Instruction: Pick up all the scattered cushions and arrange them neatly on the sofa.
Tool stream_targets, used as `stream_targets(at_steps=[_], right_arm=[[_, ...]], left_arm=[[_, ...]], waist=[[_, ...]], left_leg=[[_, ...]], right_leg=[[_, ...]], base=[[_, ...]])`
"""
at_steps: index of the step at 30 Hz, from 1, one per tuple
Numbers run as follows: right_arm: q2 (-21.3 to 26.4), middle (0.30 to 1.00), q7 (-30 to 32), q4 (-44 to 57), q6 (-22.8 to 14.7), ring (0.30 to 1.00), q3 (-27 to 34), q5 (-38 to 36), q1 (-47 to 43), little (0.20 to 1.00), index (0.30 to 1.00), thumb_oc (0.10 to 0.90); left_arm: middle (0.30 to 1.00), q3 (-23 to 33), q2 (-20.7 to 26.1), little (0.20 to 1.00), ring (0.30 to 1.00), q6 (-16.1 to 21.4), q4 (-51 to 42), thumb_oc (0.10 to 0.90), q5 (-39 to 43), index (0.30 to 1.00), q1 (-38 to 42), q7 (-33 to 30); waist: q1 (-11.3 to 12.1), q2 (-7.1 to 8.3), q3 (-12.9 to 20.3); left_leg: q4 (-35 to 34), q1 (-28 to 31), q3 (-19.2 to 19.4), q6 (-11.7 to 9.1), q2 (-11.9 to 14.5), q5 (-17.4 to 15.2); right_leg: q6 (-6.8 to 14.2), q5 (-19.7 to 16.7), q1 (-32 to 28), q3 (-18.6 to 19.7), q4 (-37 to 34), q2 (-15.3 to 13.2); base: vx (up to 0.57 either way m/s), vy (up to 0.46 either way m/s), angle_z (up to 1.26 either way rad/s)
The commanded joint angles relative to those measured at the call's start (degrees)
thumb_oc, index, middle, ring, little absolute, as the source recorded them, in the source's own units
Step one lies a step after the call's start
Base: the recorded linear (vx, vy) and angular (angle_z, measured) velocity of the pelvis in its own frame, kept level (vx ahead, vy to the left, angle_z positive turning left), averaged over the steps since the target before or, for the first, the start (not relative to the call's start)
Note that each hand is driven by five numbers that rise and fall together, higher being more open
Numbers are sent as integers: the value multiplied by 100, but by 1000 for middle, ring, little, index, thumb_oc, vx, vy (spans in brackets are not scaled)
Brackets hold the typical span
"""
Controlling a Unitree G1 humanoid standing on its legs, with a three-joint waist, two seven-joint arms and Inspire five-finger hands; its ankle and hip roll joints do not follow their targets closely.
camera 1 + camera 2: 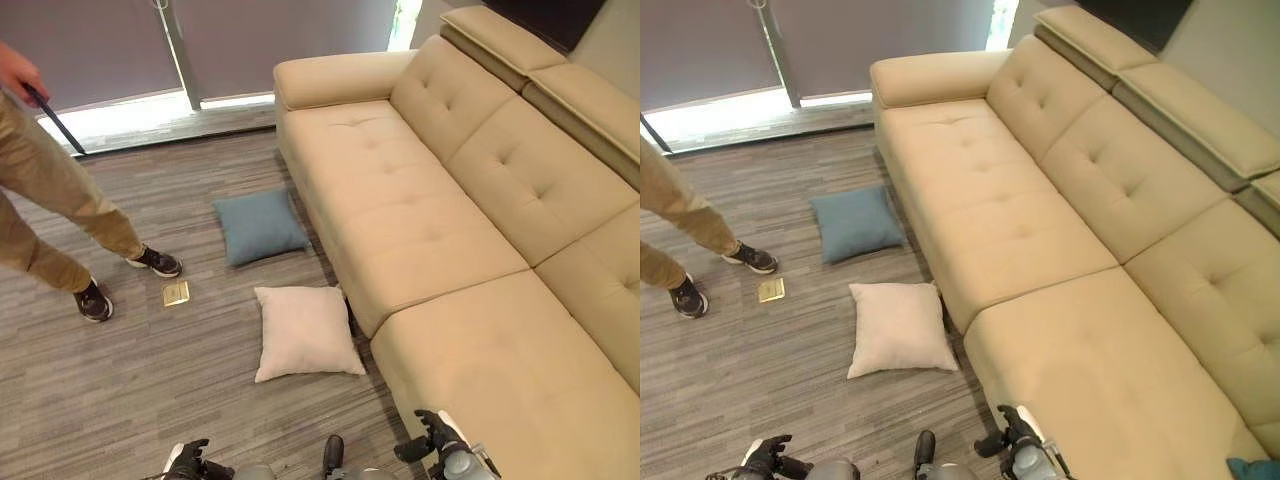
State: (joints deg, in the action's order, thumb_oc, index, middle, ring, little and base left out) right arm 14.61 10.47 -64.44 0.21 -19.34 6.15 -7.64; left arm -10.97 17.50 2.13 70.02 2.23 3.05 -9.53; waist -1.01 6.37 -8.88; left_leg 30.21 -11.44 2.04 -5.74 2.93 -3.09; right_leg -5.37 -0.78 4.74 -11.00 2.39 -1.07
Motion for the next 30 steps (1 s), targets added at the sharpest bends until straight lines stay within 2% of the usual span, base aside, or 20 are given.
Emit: stream_targets(at_steps=[1, 2, 3, 4, 5, 7, 12, 13, 14, 15, 18, 21, 22, 24, 26, 30], right_arm=[[213, 900, 204, 81, -41, 900, 3, -119, 32, 900, 900, 800], [212, 900, 204, 80, -42, 900, 2, -119, 32, 900, 900, 800], [220, 900, 209, 30, -35, 900, -13, -84, 36, 900, 900, 800], [233, 900, 233, 4, -22, 900, -24, -53, 34, 900, 900, 800], [235, 900, 247, -4, -24, 900, -25, -51, 35, 900, 900, 800], [215, 900, 261, -13, -24, 900, -8, -7, 47, 900, 900, 800], [96, 900, 208, -42, -45, 900, -41, 192, 95, 900, 900, 800], [24, 900, 161, 56, -36, 900, -84, 219, 24, 900, 900, 800], [23, 900, 161, 57, -35, 900, -84, 219, 24, 900, 900, 800], [-14, 900, 176, 158, -60, 900, -146, 230, -36, 900, 900, 800], [-49, 900, 170, 228, -83, 900, -212, 266, -52, 900, 900, 800], [-33, 900, 168, 275, -85, 900, -269, 281, -82, 900, 900, 800], [-18, 900, 181, 288, -91, 900, -260, 245, -123, 900, 900, 800], [46, 900, 196, 237, -66, 900, -239, 253, -110, 900, 900, 800], [27, 900, 205, 233, -77, 900, -256, 258, -131, 900, 900, 800], [66, 900, 214, 194, -76, 900, -246, 281, -126, 900, 900, 800]], left_arm=[[900, -167, 130, 900, 900, 72, -267, 800, 107, 900, -23, -25], [900, -167, 130, 900, 900, 72, -267, 800, 107, 900, -24, -25], [900, -169, 143, 900, 900, 66, -248, 800, 106, 900, -28, -11], [900, -137, 169, 900, 900, 66, -210, 800, 121, 900, -44, -13], [900, -133, 179, 900, 900, 69, -190, 800, 135, 900, -40, -32], [900, -121, 174, 900, 900, 61, -86, 800, 141, 900, -44, -24], [900, -32, 181, 900, 900, 50, 58, 800, 4, 900, -139, -81], [900, 29, 306, 900, 900, 28, -1, 800, 33, 900, -68, -96], [900, 30, 307, 900, 900, 28, -1, 800, 32, 900, -68, -96], [900, 49, 412, 900, 900, 40, -33, 800, 14, 900, -12, -114], [900, 52, 464, 900, 900, 66, -61, 800, 23, 900, 10, -130], [900, 44, 479, 900, 900, 80, -76, 800, 33, 900, 17, -110], [900, 12, 456, 900, 900, 97, -78, 800, 29, 900, 39, -98], [900, 26, 442, 900, 900, 108, -50, 800, -40, 900, 52, -97], [900, 9, 383, 900, 900, 101, -26, 800, -39, 900, 45, -86], [900, 6, 319, 900, 900, 92, 27, 800, -124, 900, -52, -60]], waist=[[-7, 271, -8], [-8, 274, -8], [19, 239, 5], [99, 153, -3], [143, 123, -23], [177, 86, -8], [208, 112, 121], [189, 111, 20], [195, 115, 19], [167, 84, -63], [161, 51, -106], [95, 34, -106], [7, 88, -145], [-45, 134, -199], [-18, 180, -171], [24, 170, -32]], left_leg=[[-853, -249, 255, 424, -354, -472], [-862, -241, 256, 425, -358, -469], [-1277, -311, 275, 407, -281, -304], [-1938, -472, 208, 320, -150, 173], [-2172, -581, 170, 269, -90, 412], [-2464, -515, 159, 256, -48, 489], [-2473, -179, 200, 456, -224, 332], [-2541, 91, 331, 660, -310, 227], [-2543, 92, 338, 662, -313, 227], [-2575, 202, 398, 745, -326, 179], [-2646, 352, 468, 775, -310, 130], [-2835, 557, 446, 756, -348, 117], [-2875, 610, 378, 753, -464, 95], [-2794, 606, 293, 749, -549, 38], [-2830, 614, 306, 739, -617, 31], [-2968, 650, 344, 714, -599, 58]], right_leg=[[816, 486, 93, 256, 313, -241], [818, 491, 91, 256, 315, -246], [835, 545, 46, 270, 292, -226], [842, 635, -69, 323, 270, -142], [846, 677, -152, 349, 262, -118], [889, 794, -268, 389, 293, -117], [1092, 796, -306, 508, 705, -397], [1237, 441, 58, 574, 1609, -593], [1240, 446, 67, 583, 1622, -597], [1245, 298, 289, 603, 2065, -656], [1198, 276, 499, 509, 2285, -732], [1143, 311, 732, 410, 1831, -642], [1179, 136, 887, 498, 1194, -519], [1298, 90, 776, 665, 683, -439], [1288, -15, 627, 659, 438, -443], [1279, -82, 452, 616, 222, -442]], base=[[118, 29, 3], [193, 61, 5], [218, 119, 5], [286, 165, 15], [215, 133, 17], [238, 186, 0], [243, 283, -33], [154, 314, -42], [113, 343, -33], [22, 115, -15], [73, 133, 0], [102, 47, -14], [104, 12, -13], [75, -3, 4], [46, -18, 40], [58, -26, 20]])
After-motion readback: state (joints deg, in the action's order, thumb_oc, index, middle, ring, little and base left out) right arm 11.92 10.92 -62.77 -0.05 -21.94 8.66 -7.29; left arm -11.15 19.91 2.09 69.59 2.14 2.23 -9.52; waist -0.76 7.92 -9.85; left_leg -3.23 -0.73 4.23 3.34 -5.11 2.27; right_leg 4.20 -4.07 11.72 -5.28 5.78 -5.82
